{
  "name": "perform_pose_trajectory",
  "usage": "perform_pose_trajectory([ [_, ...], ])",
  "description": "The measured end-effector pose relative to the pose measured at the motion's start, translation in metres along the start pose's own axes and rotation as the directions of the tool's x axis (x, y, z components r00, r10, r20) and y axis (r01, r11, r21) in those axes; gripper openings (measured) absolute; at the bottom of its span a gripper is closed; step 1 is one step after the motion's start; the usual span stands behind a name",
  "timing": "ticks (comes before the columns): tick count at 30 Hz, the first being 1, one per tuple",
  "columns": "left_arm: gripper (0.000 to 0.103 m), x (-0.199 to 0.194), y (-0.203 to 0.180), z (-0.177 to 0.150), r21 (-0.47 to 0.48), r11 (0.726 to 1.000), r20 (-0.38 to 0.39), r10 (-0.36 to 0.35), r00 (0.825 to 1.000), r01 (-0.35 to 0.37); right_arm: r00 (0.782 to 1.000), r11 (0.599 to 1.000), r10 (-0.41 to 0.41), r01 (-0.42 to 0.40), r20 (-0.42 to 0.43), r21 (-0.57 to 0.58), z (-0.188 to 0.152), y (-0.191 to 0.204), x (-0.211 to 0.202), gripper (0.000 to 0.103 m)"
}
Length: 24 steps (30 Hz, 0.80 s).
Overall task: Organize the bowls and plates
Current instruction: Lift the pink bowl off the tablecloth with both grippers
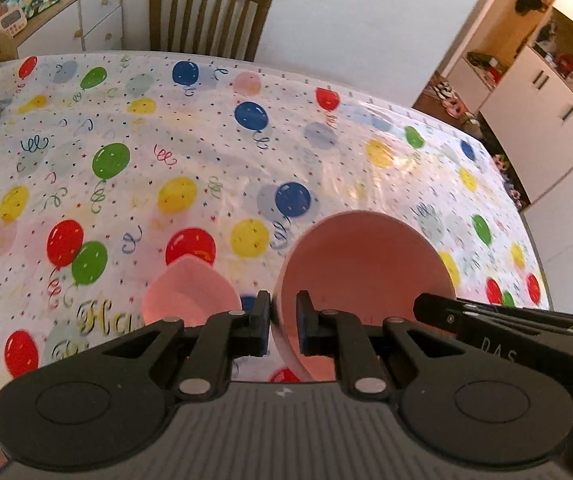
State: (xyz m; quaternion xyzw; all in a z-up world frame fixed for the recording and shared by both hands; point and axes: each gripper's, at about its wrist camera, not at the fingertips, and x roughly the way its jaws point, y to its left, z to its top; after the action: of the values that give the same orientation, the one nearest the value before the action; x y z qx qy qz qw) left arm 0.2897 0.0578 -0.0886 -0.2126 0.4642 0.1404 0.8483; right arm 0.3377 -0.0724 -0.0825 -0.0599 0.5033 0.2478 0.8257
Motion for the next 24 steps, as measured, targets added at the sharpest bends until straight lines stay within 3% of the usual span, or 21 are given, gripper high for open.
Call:
perform_pose_trajectory([
  [13, 0.013, -0.065, -0.025, -0.051, 0.118, 0.991, -0.016, -0.062, 0.998, 0.063, 0.998, 0.998, -0.031, 0.028, 0.057, 0.059, -0.053, -0.009, -0.075, 0.006],
  [24, 0.013, -0.094, -0.046, -0.096, 0.224, 0.966, -0.066, -0.114, 0.991, 0.126, 0.994, 0.99, -0.081, 0.072, 0.067, 0.122, -0.107, -0.02, -0.114, 0.005],
])
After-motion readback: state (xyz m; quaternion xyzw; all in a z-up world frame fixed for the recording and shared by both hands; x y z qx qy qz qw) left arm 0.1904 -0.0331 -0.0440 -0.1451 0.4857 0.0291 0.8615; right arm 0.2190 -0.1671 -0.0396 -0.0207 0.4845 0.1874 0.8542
